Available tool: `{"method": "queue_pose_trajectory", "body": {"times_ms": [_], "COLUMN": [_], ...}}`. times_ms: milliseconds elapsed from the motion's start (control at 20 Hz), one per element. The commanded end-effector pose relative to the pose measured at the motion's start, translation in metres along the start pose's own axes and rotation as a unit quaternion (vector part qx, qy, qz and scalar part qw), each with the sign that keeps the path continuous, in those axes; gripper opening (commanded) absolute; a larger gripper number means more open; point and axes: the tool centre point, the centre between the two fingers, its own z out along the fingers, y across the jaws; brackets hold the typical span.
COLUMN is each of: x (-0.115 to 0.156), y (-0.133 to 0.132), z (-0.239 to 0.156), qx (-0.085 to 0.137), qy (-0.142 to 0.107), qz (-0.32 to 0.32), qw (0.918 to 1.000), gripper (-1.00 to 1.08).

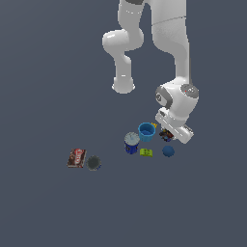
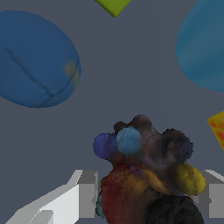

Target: Pick up a designated object from a clutter of objects.

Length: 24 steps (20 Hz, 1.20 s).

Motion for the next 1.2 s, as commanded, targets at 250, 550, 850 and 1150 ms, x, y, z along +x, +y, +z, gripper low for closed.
{"method": "queue_pose_trajectory", "body": {"times_ms": [250, 550, 850, 1150], "x": [0.002, 0.015, 0.041, 0.079], "y": [0.000, 0.003, 0.007, 0.014], "z": [-0.002, -0.020, -0.055, -0.107], "qx": [0.000, 0.000, -0.001, -0.001], "qy": [0.000, 0.000, 0.000, -0.001], "qz": [0.000, 0.000, 0.000, -0.001], "qw": [1.0000, 1.0000, 1.0000, 1.0000], "gripper": [-1.00, -1.00, -1.00, -1.00]}}
